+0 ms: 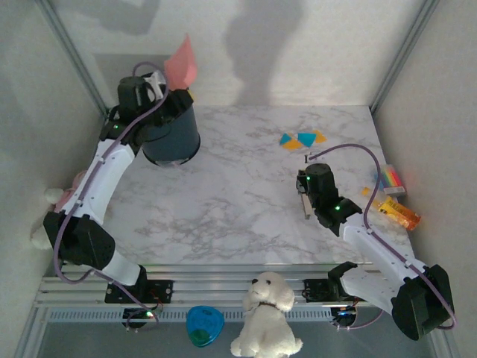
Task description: Sweep away the paper scraps from the table
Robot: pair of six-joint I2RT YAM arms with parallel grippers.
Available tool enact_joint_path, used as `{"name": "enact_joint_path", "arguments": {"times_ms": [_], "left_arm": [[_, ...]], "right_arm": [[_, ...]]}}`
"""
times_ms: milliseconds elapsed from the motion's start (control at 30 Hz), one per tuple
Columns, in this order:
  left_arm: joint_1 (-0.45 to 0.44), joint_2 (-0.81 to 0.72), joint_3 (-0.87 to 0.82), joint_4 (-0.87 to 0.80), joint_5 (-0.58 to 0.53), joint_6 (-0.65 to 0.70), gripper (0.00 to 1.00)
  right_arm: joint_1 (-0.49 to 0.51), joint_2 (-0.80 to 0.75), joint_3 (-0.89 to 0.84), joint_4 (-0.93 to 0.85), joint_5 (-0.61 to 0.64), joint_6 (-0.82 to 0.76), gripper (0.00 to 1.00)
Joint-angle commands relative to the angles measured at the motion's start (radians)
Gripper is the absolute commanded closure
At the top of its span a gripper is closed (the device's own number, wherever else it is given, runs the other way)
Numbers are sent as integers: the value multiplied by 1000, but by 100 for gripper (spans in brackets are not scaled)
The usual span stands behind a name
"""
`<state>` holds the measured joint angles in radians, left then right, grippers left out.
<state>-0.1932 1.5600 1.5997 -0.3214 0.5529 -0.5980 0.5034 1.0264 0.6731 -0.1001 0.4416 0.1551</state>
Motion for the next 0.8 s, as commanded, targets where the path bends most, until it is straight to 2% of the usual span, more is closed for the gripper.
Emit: {"name": "enact_joint_path", "arguments": {"times_ms": [0,233,400,633,767], "left_arm": [[-71,45,77,-230,-127,242,100],[-215,119,149,-394,-325,416,100],[-294,147,137,-428,-424,481,100],[-347,161,59,-403,-478,539,100],[-360,170,6,-391,-476,566,100]], "right_arm": [[-16,-19,3,63,4,-17,100],[-104,-23,20,98,-40,-36,100],[-196,20,53,128,-71,-48,100],[-299,136,129,192,-83,-55,100],[-338,232,192,243,-48,-61,100]]}}
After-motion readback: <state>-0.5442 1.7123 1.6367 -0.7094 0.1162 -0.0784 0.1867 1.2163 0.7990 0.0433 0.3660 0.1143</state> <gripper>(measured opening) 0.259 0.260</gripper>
